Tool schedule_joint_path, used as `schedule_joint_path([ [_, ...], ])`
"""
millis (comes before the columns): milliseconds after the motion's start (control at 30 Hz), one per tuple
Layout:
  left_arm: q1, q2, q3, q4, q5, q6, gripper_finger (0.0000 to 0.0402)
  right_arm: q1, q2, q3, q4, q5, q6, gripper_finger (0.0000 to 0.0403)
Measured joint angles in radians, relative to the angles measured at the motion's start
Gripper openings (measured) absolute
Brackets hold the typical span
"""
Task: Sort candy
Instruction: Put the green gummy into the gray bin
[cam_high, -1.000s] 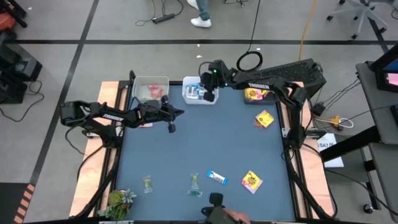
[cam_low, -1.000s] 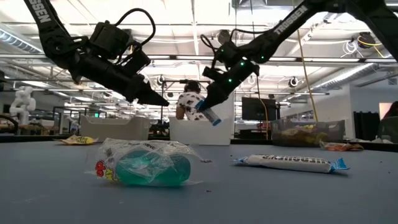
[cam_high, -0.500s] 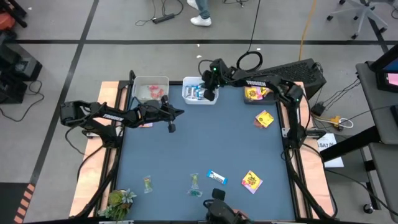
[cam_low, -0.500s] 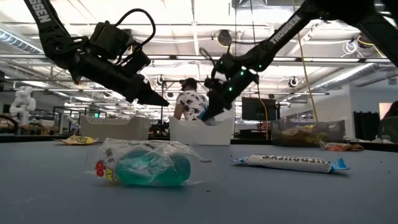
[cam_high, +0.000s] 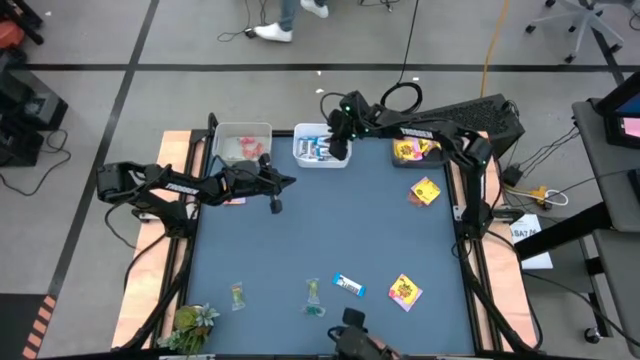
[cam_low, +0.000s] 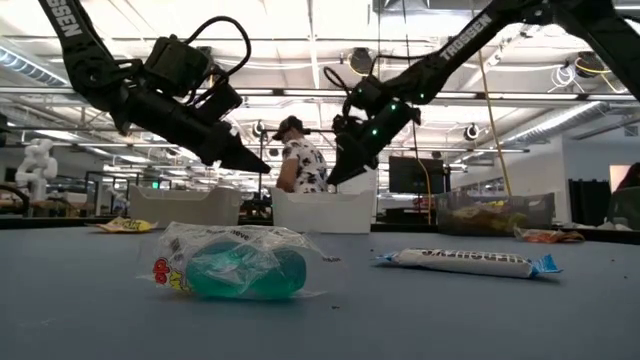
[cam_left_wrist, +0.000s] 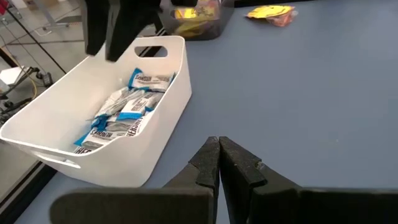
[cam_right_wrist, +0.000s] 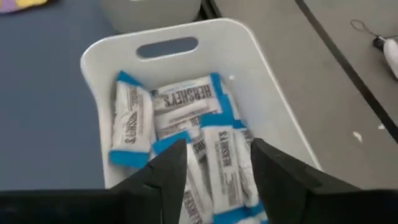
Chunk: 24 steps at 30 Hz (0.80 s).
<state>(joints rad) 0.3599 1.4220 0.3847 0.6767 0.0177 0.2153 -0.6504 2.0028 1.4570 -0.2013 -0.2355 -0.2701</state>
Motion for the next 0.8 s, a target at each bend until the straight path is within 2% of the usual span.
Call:
schedule_joint_path([
  [67, 0.001, 0.000, 0.000, -0.006, 0.000, 0.000, 0.0019, 0.014, -0.025, -0.001, -0.041, 0.008, -0.007, 0.0159],
  [133, 0.001, 0.000, 0.000, -0.019, 0.000, 0.000, 0.0019, 0.035, -0.049, -0.001, -0.043, 0.020, -0.008, 0.0134],
  [300, 0.000, 0.000, 0.000, -0.079, 0.008, 0.003, 0.0016, 0.088, -0.119, -0.074, -0.018, 0.028, -0.012, 0.0022],
  [333, 0.000, 0.000, 0.000, -0.086, 0.008, 0.007, 0.0012, 0.100, -0.138, -0.107, 0.004, 0.031, 0.002, 0.0012],
  [400, 0.000, 0.000, 0.000, -0.096, 0.012, 0.016, 0.0005, 0.134, -0.188, -0.186, 0.074, 0.043, 0.045, 0.0010],
  [633, -0.002, 0.000, 0.005, -0.093, 0.049, 0.034, 0.0003, 0.261, -0.387, -0.554, 0.450, 0.247, 0.174, 0.0001],
  [733, -0.018, 0.000, 0.014, -0.113, 0.057, 0.042, 0.0003, 0.302, -0.465, -0.697, 0.613, 0.287, 0.218, 0.0001],
  [800, -0.036, -0.006, 0.034, -0.171, 0.058, 0.060, 0.0002, 0.321, -0.504, -0.768, 0.646, 0.286, 0.251, 0.0001],
])
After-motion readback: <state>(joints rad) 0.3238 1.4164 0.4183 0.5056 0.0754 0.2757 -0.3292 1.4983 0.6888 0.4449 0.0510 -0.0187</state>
